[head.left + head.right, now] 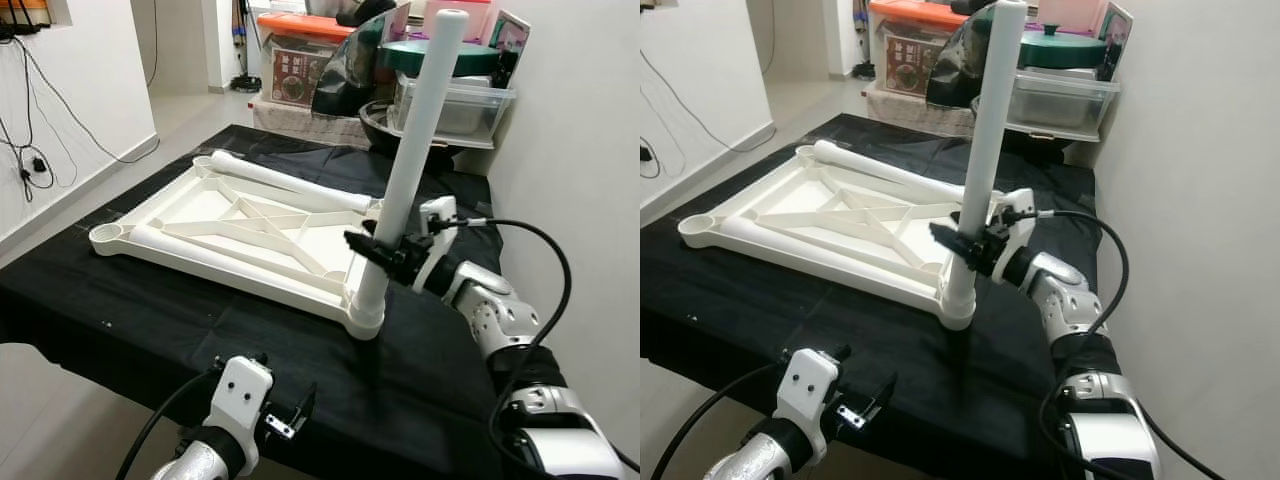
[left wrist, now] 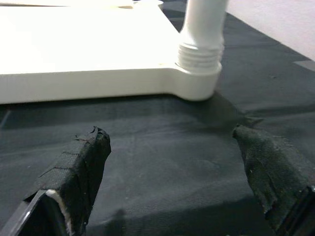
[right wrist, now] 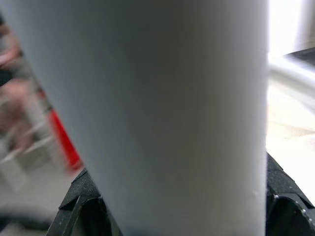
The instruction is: Building children table
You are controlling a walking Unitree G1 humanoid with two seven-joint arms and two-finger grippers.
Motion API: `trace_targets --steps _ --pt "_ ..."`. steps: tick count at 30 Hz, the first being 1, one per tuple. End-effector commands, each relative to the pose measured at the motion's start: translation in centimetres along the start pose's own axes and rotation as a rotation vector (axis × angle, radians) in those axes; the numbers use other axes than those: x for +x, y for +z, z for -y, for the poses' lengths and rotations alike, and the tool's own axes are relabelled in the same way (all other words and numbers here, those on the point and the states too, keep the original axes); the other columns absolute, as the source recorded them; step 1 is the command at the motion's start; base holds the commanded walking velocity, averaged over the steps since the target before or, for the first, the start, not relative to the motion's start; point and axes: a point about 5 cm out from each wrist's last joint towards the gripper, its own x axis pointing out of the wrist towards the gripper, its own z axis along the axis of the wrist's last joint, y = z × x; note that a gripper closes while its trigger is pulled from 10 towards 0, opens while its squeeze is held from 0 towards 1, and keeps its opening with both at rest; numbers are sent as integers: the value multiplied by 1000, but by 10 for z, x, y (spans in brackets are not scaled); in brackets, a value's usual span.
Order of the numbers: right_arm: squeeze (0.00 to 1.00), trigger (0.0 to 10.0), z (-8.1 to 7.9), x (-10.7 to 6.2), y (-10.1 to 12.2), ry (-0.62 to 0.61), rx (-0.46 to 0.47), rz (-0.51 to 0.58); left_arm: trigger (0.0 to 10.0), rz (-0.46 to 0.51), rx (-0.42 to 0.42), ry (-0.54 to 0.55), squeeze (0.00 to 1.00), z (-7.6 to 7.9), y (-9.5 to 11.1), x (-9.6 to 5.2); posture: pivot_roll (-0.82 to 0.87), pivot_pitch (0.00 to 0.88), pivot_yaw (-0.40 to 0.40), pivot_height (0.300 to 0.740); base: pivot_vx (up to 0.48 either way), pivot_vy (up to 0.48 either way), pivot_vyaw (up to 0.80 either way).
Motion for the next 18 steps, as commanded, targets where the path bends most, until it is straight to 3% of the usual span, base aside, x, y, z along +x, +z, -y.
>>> trace_targets --steps 1,5,9,10,13,16,18 --pt "0 10000 -9 11 -1 150 -19 -57 10000 -7 -1 -9 0 1 -3 1 239 0 -109 740 0 0 0" --pt "0 10000 -17 20 4 290 -33 -77 10000 -5 -1 -13 0 1 -3 2 246 0 -110 740 0 0 0" --pt "0 10000 -20 22 6 329 -33 -78 10000 -4 0 -14 0 1 -3 2 246 0 -110 740 0 0 0" --pt "0 0 -21 25 8 337 -34 -69 10000 -4 1 -15 0 1 -3 2 244 0 -110 740 0 0 0" --pt "0 0 -20 27 7 287 -40 -48 10000 -4 3 -15 0 1 -3 3 244 0 -110 740 0 0 0" --pt "0 0 -15 24 -3 134 -42 -17 10000 -4 3 -16 0 1 -3 3 238 0 -106 740 0 0 0" --pt "0 0 -13 22 -6 99 -36 -7 10000 -4 2 -16 0 1 -3 3 237 0 -106 740 0 0 0"
